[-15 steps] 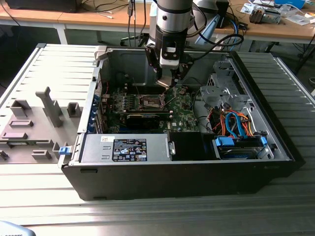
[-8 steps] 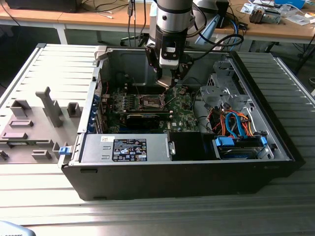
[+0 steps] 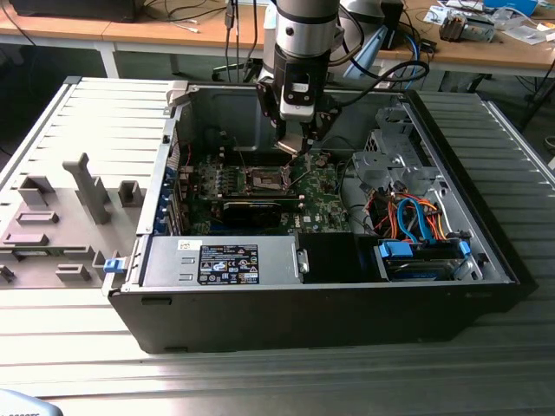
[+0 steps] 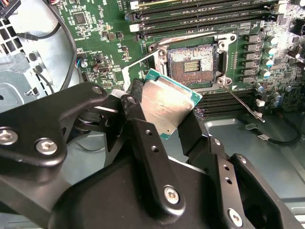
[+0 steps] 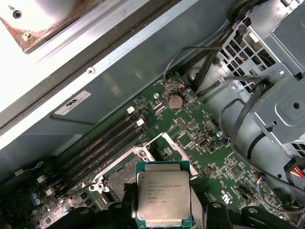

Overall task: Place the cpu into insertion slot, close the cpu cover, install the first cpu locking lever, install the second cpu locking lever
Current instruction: 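Place the cpu into insertion slot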

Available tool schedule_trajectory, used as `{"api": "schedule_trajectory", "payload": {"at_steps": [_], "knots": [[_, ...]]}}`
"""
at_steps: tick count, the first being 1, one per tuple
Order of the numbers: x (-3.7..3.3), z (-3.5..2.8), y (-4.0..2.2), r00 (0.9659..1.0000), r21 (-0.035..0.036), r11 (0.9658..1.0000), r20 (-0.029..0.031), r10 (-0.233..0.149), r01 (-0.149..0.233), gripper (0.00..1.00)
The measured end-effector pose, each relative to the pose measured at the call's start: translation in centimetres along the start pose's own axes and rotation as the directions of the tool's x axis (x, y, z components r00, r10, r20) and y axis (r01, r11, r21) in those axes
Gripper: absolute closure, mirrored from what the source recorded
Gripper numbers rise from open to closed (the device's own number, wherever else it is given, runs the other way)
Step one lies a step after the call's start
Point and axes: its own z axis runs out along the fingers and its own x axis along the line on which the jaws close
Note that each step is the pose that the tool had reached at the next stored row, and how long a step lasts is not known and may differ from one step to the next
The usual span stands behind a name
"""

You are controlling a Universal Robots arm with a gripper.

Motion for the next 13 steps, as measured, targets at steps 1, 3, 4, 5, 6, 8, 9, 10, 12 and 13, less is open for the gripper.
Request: {"api": "schedule_trajectory", "payload": {"at_steps": [1, 3, 4, 5, 6, 8, 9, 10, 12, 13], "knots": [[0.0, 0.0, 0.0, 1.0, 0.0, 1.0, 0.0001, 0.001, -0.001, 0.46], [0.0, 0.0, 0.0, 1.0, 0.0, 1.0, 0.0002, 0.003, -0.003, 0.46], [0.0, 0.0, 0.0, 1.0, 0.0, 1.0, 0.0003, 0.004, -0.004, 0.46], [0.0, 0.0, 0.0, 1.0, -0.0001, 1.0, 0.0004, 0.005, -0.005, 0.46], [0.0, 0.0, 0.0, 1.0, -0.0001, 1.0, 0.0005, 0.006, -0.006, 0.46], [0.0, 0.0, 0.0, 1.0, -0.0001, 1.0, 0.0006, 0.008, -0.008, 0.46], [0.0, 0.0, 0.0, 1.0, -0.0001, 1.0, 0.0007, 0.009, -0.009, 0.46], [0.0, 0.0, 0.0, 1.0, -0.0002, 1.0, 0.0007, 0.01, -0.01, 0.46], [0.0, 0.0, 0.0, 0.9999, -0.0002, 0.9999, 0.0009, 0.011, -0.011, 0.46], [0.0, 0.0, 0.0, 0.9999, -0.0002, 0.9999, 0.001, 0.013, -0.013, 0.46]]}}
